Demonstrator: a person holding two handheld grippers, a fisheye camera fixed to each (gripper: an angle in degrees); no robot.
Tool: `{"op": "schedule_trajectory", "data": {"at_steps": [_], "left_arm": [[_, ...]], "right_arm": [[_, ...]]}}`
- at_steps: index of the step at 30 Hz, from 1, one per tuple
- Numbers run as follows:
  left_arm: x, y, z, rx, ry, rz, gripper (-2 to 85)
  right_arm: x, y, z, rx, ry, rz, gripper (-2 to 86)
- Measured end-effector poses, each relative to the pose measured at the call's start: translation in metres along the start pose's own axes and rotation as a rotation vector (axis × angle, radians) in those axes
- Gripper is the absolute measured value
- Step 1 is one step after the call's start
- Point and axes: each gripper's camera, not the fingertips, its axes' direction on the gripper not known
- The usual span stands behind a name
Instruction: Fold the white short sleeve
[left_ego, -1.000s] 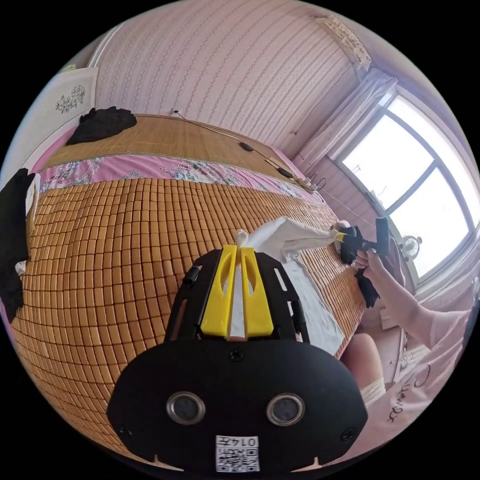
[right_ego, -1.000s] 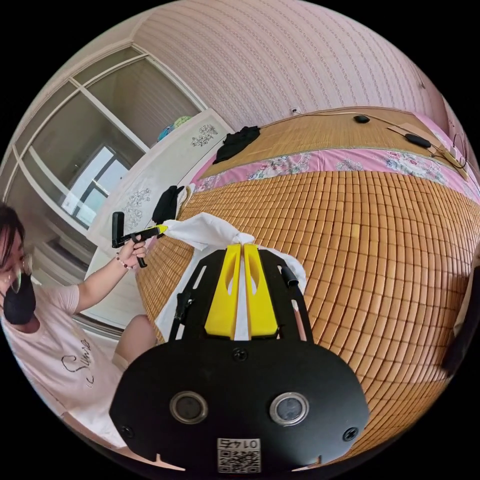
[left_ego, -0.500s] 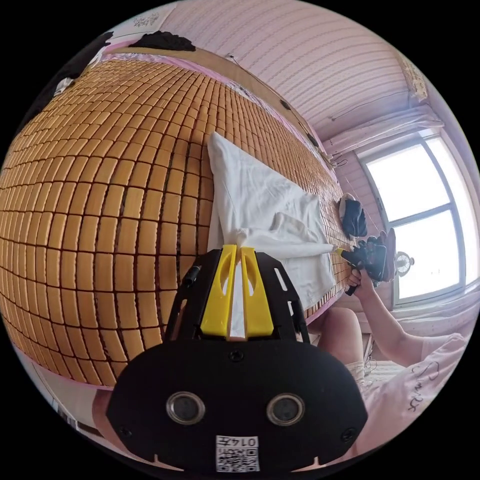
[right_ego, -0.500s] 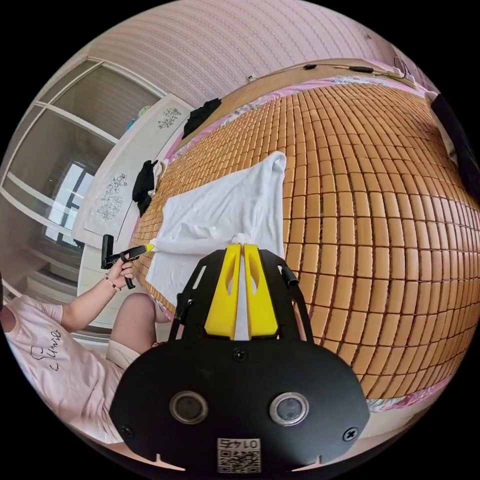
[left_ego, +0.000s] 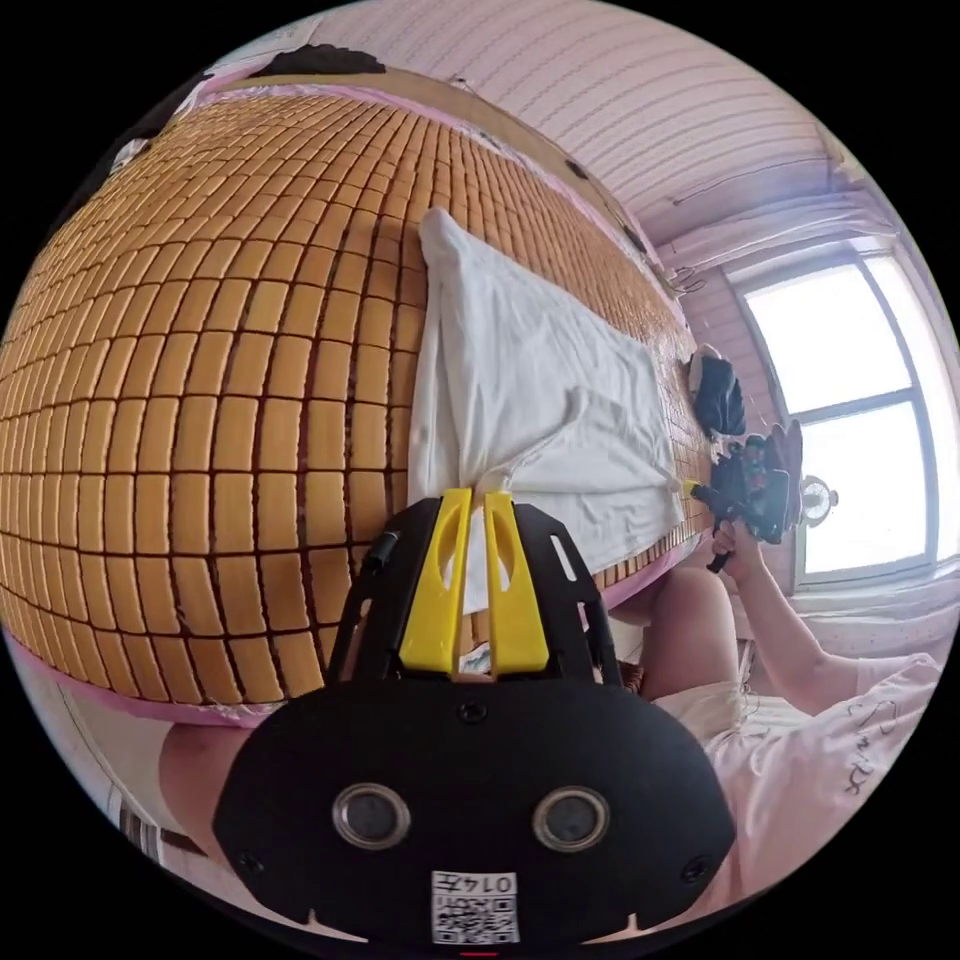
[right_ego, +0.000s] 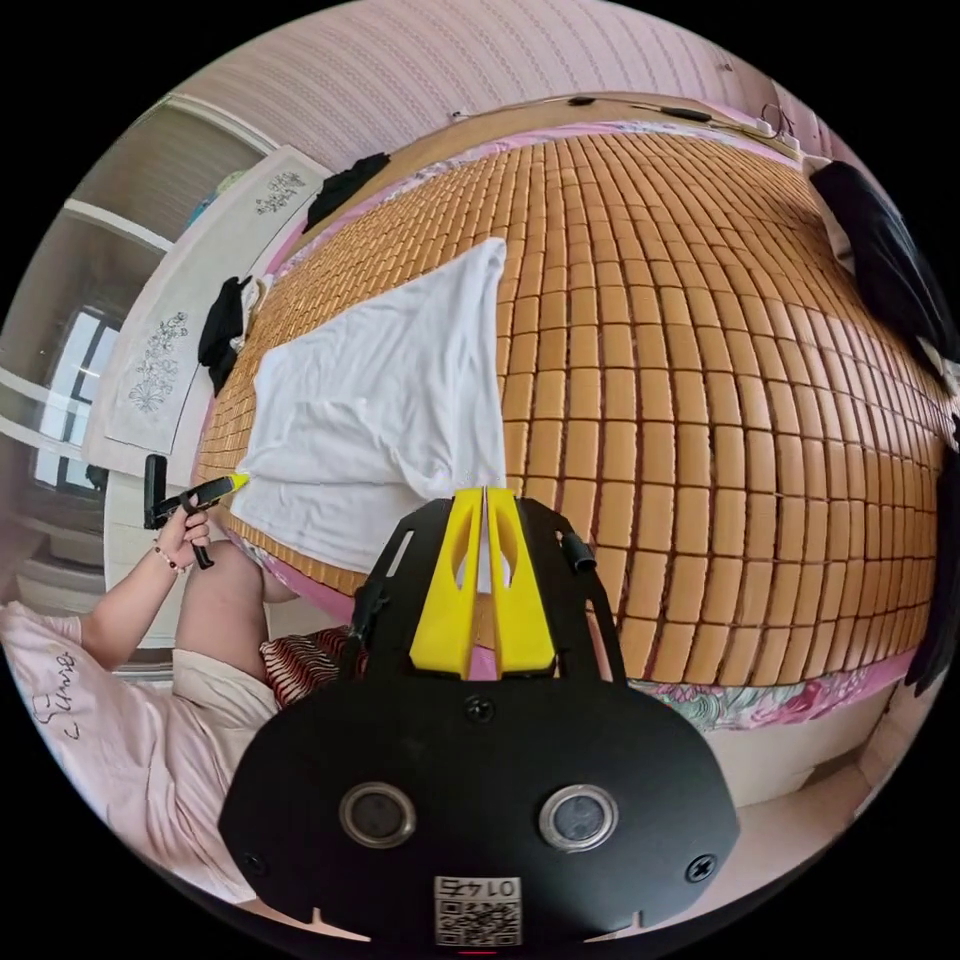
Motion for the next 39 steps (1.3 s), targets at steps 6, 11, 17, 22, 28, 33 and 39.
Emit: {"op": "schedule_trajectory", "data": {"at_steps": [6,11,17,22,28,33,39], "left_arm": [[0.044,0.011,-0.031,0.058,-0.196,0.174,5.0],[0.097,-0.008,0.004,0.052,-0.113,0.313,5.8],[0.116,-0.035,0.079,-0.038,-0.074,0.252,8.2],[0.120,-0.031,0.098,-0.091,-0.091,0.246,1.9],[0.124,0.021,0.070,-0.038,-0.014,0.324,0.4],[0.132,0.086,0.059,-0.061,0.004,0.367,2.5],[0.144,0.114,0.038,-0.063,-0.045,0.402,3.8]], "right_arm": [[-0.044,0.006,-0.011,0.069,0.056,-0.158,5.8],[-0.102,-0.029,0.053,0.034,-0.026,-0.296,9.1],[-0.112,-0.035,0.116,-0.059,-0.001,-0.285,7.9],[-0.110,-0.015,0.128,-0.066,0.022,-0.331,1.7],[-0.104,0.046,0.105,-0.021,-0.184,-0.476,1.3],[-0.102,0.108,0.112,-0.159,-0.150,-0.581,3.2],[-0.109,0.135,0.116,-0.159,-0.162,-0.608,5.3]]}}
